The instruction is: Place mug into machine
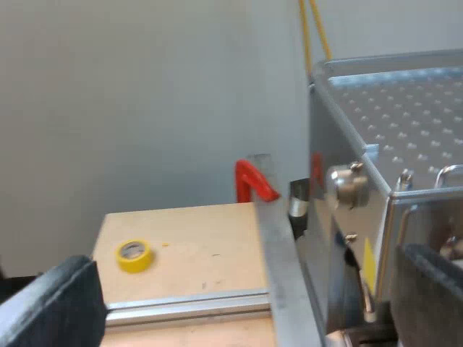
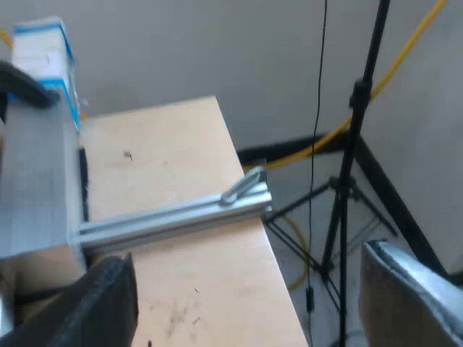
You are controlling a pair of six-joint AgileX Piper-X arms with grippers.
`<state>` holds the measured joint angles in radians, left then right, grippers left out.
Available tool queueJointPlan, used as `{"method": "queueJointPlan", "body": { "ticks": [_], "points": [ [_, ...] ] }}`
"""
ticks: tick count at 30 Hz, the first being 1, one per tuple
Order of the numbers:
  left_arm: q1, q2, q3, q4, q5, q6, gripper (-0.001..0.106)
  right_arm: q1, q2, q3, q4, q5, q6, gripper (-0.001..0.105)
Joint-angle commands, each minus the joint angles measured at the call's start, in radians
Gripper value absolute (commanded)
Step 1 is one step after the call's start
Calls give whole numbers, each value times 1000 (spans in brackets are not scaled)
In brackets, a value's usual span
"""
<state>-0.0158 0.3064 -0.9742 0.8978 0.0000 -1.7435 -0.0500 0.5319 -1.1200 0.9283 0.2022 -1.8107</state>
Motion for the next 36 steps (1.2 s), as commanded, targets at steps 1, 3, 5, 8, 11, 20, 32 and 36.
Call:
{"method": "queueJointPlan", "body": {
  "ticks": [1,3,5,8,11,20,32,36],
  "points": [
    [-1,-62,-6,52,-49,3,81,-3,-141,-6,61,-28,-10,66],
    [-1,-128,-6,86,-52,-7,81,-3,-208,-6,103,-28,-10,66],
    [-1,-173,-6,93,-52,-12,81,-3,-256,-6,135,-28,-10,66],
    [-1,-246,-6,107,-52,-12,81,-3,-347,-6,191,-28,-10,66],
    [-1,-314,-6,155,-52,-12,81,-3,-411,-6,220,-28,-10,66],
    [-1,-466,-12,285,-55,-22,81,0,-590,6,326,-15,-10,66],
    [2,-461,121,211,-119,-99,81,45,-583,246,122,-36,-2,66],
    [2,-460,169,176,-117,-97,81,45,-583,302,76,-48,-2,66]
  ]
}}
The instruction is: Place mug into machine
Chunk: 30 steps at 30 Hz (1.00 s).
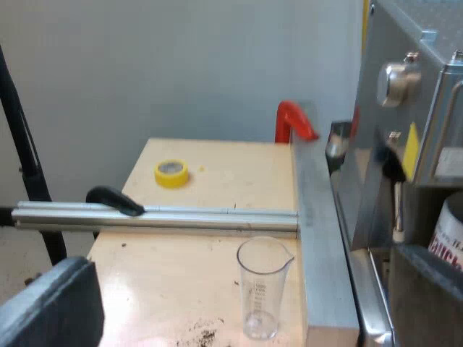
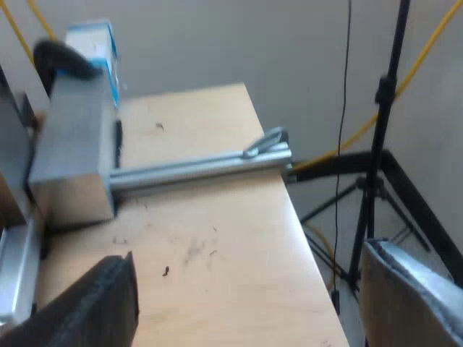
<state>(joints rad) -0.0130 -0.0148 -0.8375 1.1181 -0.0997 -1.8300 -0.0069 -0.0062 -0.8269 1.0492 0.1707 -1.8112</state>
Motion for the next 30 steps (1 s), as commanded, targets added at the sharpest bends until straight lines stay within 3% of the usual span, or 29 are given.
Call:
{"method": "queueJointPlan", "body": {
  "ticks": [1,2,10,14,30],
  "points": [
    [-1,-138,97,-88,-17,-2,81,2,-45,32,-68,-26,-2,66],
    [-1,-138,130,-104,-17,5,81,2,-44,122,-106,-73,-2,66],
    [-1,-137,272,-129,60,41,81,2,-43,274,-109,-89,-2,66],
    [-1,-137,331,-129,68,41,81,2,-43,329,-104,-89,-2,66],
    [-1,-137,356,-163,74,44,81,2,-43,347,-112,-89,-2,66]
  ]
}}
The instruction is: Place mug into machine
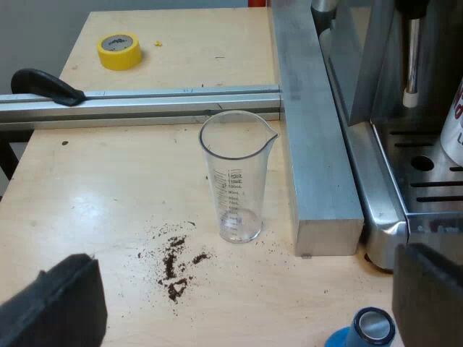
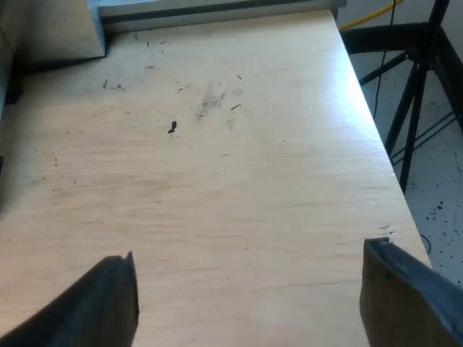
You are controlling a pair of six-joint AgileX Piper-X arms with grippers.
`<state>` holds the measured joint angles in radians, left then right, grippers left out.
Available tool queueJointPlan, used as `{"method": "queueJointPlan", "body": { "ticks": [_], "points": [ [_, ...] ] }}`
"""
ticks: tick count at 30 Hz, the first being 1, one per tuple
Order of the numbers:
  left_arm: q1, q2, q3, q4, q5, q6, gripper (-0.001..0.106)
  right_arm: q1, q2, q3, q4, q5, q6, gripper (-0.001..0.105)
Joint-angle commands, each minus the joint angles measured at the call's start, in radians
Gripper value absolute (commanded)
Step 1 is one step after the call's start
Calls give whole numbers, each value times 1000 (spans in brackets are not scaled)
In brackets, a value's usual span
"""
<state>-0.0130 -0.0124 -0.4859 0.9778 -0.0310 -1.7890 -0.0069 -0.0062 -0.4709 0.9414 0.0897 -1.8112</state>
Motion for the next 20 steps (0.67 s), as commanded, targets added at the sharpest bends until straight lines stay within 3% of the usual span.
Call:
{"method": "queueJointPlan", "body": {
  "ticks": [1,20],
  "points": [
    [-1,-139,7,-28,5,8,81,2,-43,-9,-4,-8,-2,66],
    [-1,-141,7,-30,6,14,81,2,-43,-9,-4,-8,-2,66]
  ]
}}
